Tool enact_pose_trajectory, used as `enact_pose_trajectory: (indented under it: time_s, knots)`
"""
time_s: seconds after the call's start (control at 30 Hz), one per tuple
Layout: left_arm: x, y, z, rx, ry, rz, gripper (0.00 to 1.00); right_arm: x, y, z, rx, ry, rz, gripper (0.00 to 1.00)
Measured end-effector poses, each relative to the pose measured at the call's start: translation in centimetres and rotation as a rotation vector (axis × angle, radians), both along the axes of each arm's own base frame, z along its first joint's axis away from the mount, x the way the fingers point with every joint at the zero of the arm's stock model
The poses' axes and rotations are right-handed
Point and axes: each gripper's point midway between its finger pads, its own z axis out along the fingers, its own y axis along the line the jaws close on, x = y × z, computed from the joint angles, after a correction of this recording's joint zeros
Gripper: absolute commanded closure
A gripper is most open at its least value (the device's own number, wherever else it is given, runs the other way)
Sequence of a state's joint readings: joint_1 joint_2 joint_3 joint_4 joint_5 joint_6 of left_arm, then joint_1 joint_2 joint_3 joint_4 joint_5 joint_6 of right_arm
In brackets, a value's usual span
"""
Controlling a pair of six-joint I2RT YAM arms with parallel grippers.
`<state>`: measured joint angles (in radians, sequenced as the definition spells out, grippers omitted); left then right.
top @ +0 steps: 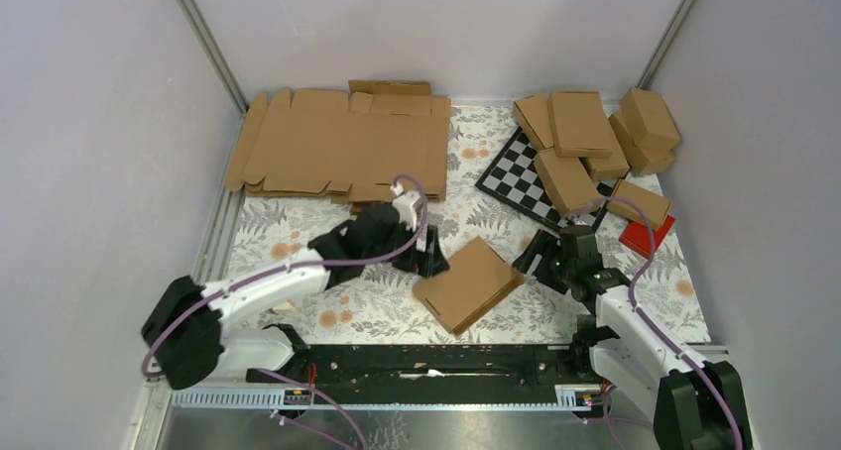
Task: Fold the paper box
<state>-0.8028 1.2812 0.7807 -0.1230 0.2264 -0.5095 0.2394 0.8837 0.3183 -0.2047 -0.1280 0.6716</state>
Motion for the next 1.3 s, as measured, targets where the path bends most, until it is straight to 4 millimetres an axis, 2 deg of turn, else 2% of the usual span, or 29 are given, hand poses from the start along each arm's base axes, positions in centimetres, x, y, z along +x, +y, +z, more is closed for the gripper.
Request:
enact_pose_trajectory:
  time_s: [0.13, 0.2, 0.23, 0.33, 0.43, 0.57, 0.63, 0.77, 0.9, 1.1, 1.3]
  knots:
    - [-6.8, 0.2, -2.0, -0.011, 0.131, -0.027, 0.13, 1.4, -0.4, 1.3, -0.057, -0.04, 0.033, 0.16]
    - [-9.5, 0.6, -3.7, 0.002, 0.207, -0.03, 0.17, 2.4, 0.0, 2.3, -0.068, -0.056, 0.075, 0.17]
    - [-10.2, 1.0, -4.4, 0.008, 0.236, -0.02, 0.22, 2.9, 0.3, 2.7, -0.069, -0.062, 0.101, 0.18]
    - [-11.6, 2.6, -6.6, 0.019, 0.32, 0.038, 0.24, 3.9, 1.7, 3.3, -0.04, -0.06, 0.186, 0.21]
    - [-12.0, 3.2, -7.7, 0.023, 0.362, 0.072, 0.25, 3.6, 3.2, 2.4, 0.015, -0.012, 0.265, 0.22]
    - [-11.0, 2.1, -8.3, -0.01, 0.395, 0.094, 0.28, 2.2, 5.0, 0.9, 0.051, 0.057, 0.344, 0.23]
    - [-9.7, 2.0, -8.6, -0.05, 0.416, 0.12, 0.28, 1.6, 6.1, 0.8, 0.057, 0.063, 0.389, 0.23]
    - [-6.9, 3.2, -9.1, -0.095, 0.435, 0.202, 0.28, 0.5, 8.3, 0.9, 0.079, 0.05, 0.459, 0.24]
    - [-4.5, 4.7, -9.1, -0.104, 0.419, 0.26, 0.28, 0.0, 9.3, 1.0, 0.08, 0.048, 0.474, 0.25]
    - [-1.1, 6.4, -8.1, -0.112, 0.348, 0.321, 0.28, -0.9, 9.7, 1.8, 0.124, 0.025, 0.451, 0.26]
    - [0.6, 6.1, -7.2, -0.103, 0.303, 0.307, 0.28, -2.8, 9.0, 2.3, 0.162, -0.006, 0.424, 0.26]
